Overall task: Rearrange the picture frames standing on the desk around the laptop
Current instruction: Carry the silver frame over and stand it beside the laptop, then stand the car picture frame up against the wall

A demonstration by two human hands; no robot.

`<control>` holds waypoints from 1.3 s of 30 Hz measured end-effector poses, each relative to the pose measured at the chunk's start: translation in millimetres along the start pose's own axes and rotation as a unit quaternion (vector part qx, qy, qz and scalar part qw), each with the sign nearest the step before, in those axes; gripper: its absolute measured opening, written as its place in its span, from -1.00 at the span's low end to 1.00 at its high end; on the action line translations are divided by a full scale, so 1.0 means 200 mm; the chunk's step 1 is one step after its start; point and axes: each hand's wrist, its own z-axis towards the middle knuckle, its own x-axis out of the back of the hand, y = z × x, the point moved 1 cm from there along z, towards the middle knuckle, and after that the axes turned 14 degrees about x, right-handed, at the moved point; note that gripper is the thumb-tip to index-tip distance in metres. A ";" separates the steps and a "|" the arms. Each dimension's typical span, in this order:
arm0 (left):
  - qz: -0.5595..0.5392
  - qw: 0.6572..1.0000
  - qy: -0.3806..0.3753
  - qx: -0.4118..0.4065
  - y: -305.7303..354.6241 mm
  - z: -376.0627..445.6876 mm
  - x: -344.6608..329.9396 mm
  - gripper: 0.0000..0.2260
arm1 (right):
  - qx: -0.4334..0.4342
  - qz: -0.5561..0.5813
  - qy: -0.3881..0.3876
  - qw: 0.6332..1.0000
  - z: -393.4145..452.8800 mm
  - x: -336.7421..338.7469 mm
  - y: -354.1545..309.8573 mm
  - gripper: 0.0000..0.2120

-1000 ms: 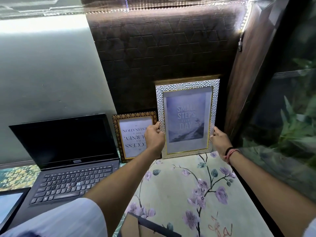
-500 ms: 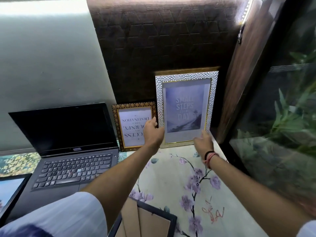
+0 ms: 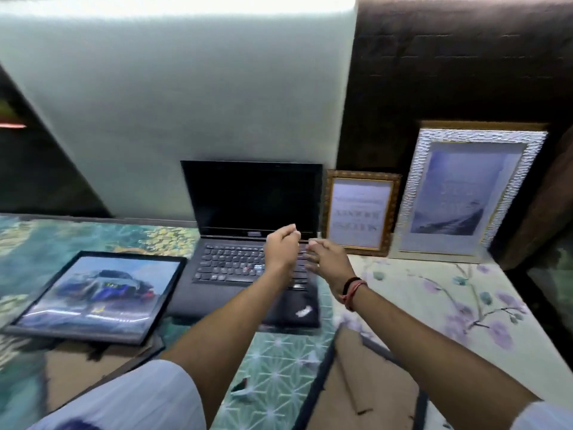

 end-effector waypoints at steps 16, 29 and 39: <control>0.028 0.986 0.146 0.082 -0.08 0.41 2.35 -0.86 | -0.025 -0.235 -0.020 0.971 -0.14 -1.91 0.33 -0.75; 0.267 0.900 0.269 0.214 -0.18 0.67 2.82 -0.76 | -0.166 -0.456 0.062 0.872 -0.11 -2.03 0.48 -0.71; 0.050 0.963 0.257 0.068 0.18 0.82 2.73 -0.75 | 0.000 -0.333 0.148 0.931 0.26 -2.04 0.10 -0.73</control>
